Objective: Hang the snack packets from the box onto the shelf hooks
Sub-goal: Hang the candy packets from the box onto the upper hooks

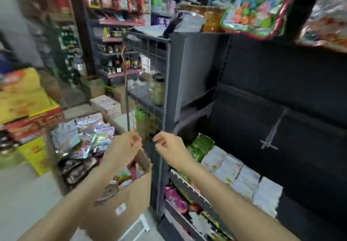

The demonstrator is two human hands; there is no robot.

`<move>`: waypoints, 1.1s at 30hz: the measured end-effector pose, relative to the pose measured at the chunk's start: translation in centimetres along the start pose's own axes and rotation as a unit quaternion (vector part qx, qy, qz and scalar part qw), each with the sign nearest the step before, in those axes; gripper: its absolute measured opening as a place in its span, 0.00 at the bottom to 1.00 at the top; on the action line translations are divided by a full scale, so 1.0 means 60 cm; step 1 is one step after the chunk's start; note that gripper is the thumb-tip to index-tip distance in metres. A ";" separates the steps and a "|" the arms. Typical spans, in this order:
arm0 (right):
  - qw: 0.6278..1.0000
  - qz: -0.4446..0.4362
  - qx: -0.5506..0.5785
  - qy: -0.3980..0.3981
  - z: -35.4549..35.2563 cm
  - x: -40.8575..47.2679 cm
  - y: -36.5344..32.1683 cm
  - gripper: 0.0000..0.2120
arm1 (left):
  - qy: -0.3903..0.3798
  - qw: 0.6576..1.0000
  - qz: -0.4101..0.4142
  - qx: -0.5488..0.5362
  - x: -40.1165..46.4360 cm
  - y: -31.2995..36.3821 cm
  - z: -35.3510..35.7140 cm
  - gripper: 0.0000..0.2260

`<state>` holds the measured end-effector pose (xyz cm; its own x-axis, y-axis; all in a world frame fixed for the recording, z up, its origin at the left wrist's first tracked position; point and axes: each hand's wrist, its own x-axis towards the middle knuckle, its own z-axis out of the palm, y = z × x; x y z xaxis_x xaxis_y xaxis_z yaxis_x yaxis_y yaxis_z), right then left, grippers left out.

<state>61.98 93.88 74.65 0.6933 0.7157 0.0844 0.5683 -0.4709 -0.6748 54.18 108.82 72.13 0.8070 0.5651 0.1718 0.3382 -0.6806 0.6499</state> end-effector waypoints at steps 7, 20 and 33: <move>0.987 0.061 -0.021 -0.145 0.240 0.131 -0.020 0.12 | -0.131 0.981 -0.072 0.125 0.037 -0.254 -0.037 0.11; 0.928 0.068 -0.123 -0.346 0.381 0.229 0.055 0.27 | -0.346 0.899 0.027 0.266 0.086 -0.373 0.006 0.12; 0.962 0.049 -0.057 -0.262 0.372 0.228 0.058 0.14 | -0.185 0.974 -0.113 0.070 0.079 -0.372 -0.025 0.06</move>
<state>63.52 113.56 57.10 0.4447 0.8123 -0.3773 0.5771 -0.5820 -0.5729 49.76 127.38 59.54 0.8146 0.5191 -0.2587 0.5693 -0.6303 0.5279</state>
